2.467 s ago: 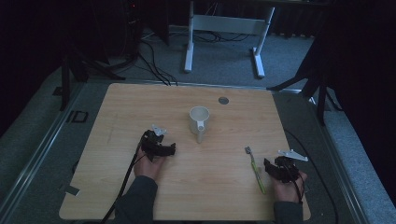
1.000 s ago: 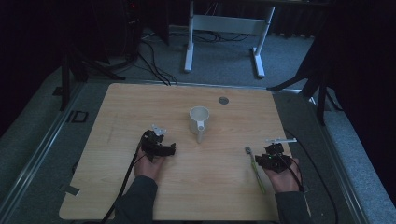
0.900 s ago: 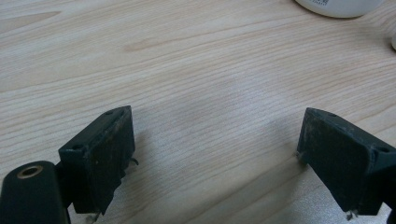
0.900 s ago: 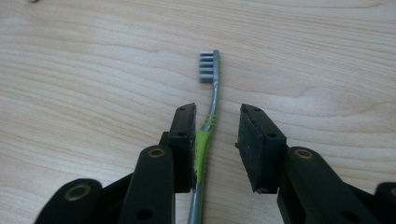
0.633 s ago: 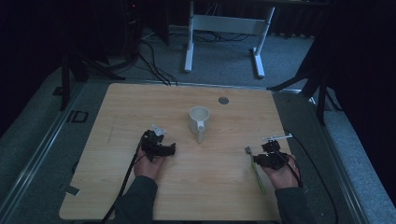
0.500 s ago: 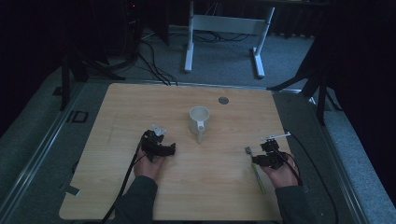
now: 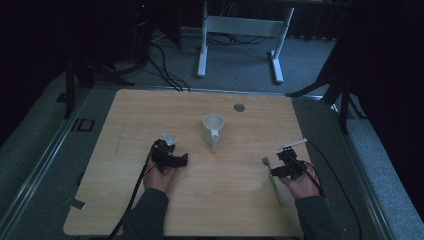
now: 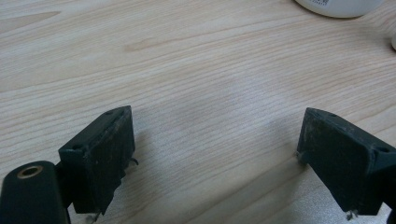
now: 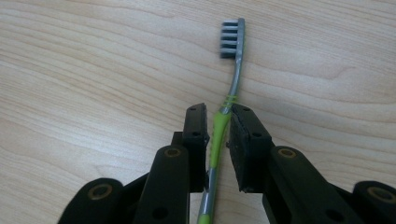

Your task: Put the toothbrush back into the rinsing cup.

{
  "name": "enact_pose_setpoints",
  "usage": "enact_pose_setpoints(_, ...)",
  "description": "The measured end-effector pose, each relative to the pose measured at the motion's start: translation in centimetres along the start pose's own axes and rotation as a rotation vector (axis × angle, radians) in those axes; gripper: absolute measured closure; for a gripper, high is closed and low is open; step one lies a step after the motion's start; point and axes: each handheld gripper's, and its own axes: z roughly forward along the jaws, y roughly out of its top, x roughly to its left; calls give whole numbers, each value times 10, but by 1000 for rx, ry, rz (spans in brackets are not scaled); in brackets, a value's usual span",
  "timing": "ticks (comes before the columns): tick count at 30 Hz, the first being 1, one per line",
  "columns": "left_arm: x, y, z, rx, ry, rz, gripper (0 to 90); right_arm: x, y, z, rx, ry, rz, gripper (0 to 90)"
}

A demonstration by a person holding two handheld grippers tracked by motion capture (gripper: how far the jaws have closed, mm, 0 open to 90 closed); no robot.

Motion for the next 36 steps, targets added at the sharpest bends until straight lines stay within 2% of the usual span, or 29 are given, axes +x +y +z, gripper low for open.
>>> enact_pose_setpoints(5,0,0,0,1,1,1,114,2,3,2,31,-8,-16,772)
enact_pose_setpoints(13,0,0,0,0,0,1,114,2,9,8,107,6,-35,771)
enact_pose_setpoints(36,0,0,0,0,0,1,115,5,15,22,211,-31,-53,771)
